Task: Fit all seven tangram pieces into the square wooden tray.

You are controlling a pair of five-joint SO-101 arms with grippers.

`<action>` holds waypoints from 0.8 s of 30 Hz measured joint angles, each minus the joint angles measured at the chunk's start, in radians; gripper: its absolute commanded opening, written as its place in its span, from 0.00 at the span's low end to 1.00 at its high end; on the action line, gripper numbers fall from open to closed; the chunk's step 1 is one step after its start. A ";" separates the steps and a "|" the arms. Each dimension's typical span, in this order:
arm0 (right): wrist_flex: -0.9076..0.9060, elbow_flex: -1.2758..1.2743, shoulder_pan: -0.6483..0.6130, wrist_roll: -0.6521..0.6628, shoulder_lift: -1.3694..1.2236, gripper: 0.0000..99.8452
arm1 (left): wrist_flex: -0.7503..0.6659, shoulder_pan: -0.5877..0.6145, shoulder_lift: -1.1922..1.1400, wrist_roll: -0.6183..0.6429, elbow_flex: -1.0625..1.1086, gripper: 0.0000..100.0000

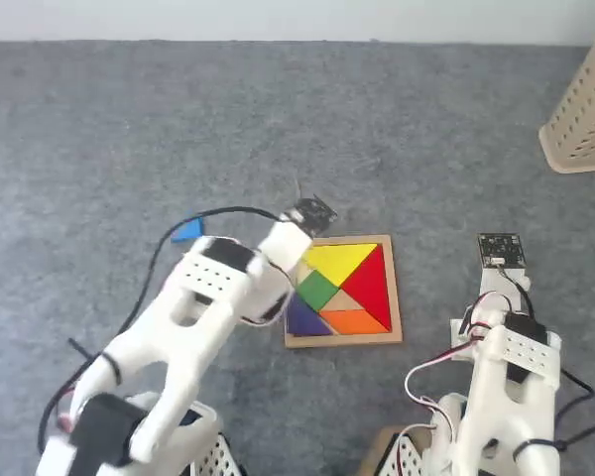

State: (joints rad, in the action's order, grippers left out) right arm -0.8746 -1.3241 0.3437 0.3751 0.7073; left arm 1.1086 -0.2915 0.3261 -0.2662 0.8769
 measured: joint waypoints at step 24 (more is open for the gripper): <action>0.000 0.000 0.000 0.000 0.000 0.08 | -0.101 -0.112 0.040 0.021 0.094 0.06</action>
State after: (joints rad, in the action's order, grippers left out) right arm -0.8746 -1.3241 0.3437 0.3751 0.7073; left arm 1.0073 -0.4035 0.3659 -0.2447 0.9705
